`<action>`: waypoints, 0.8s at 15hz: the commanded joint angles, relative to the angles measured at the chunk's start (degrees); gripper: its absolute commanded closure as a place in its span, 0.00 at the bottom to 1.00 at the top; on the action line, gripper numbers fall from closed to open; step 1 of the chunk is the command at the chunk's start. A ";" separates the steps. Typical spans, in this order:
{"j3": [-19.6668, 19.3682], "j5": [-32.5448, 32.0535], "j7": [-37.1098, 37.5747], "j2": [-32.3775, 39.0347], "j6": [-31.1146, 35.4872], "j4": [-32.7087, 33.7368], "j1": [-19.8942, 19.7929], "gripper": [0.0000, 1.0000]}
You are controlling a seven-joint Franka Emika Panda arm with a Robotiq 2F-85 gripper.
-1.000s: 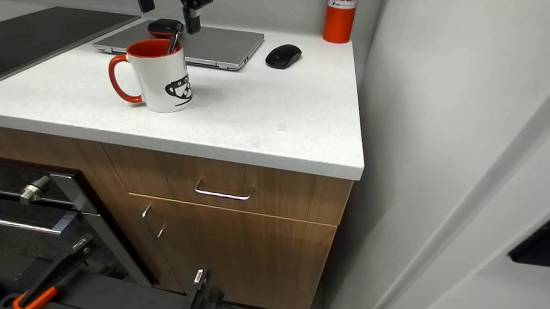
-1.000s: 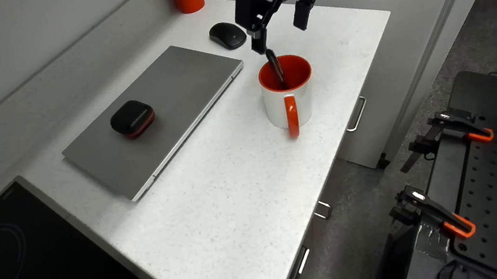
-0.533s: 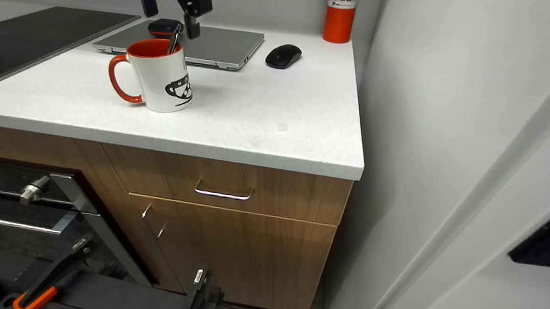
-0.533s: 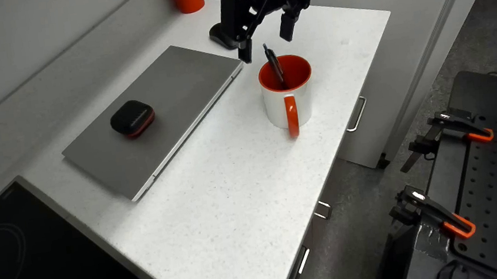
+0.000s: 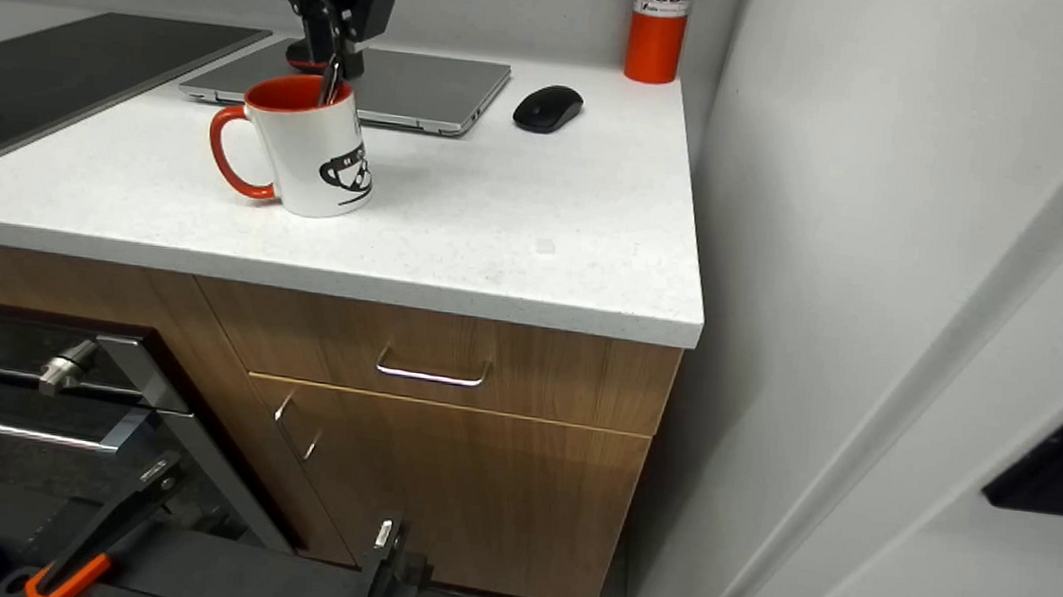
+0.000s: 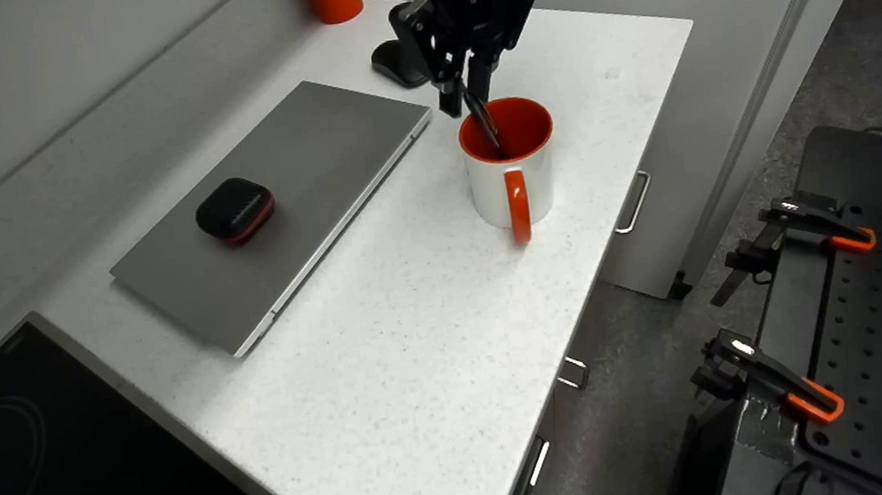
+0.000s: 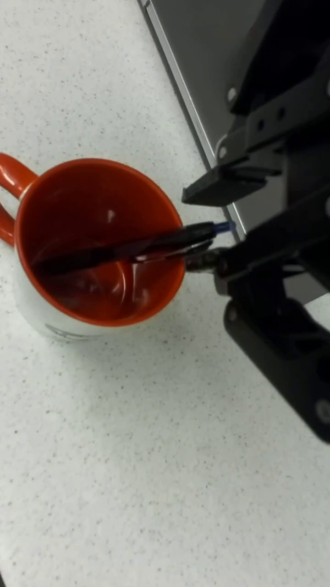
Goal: Pick the pen from the cup and put it on the counter
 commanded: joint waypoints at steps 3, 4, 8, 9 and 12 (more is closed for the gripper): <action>-0.44 2.11 -1.72 0.73 0.41 1.20 0.43 0.98; -0.46 2.17 -1.98 0.24 -0.06 1.02 0.47 0.96; -0.29 -0.67 -1.64 -3.36 -0.82 -0.27 0.03 0.96; -0.46 -0.87 -1.86 -4.80 -1.34 -0.46 -0.11 0.96; -1.18 -2.33 -1.81 -9.76 -4.08 -0.49 -0.95 0.96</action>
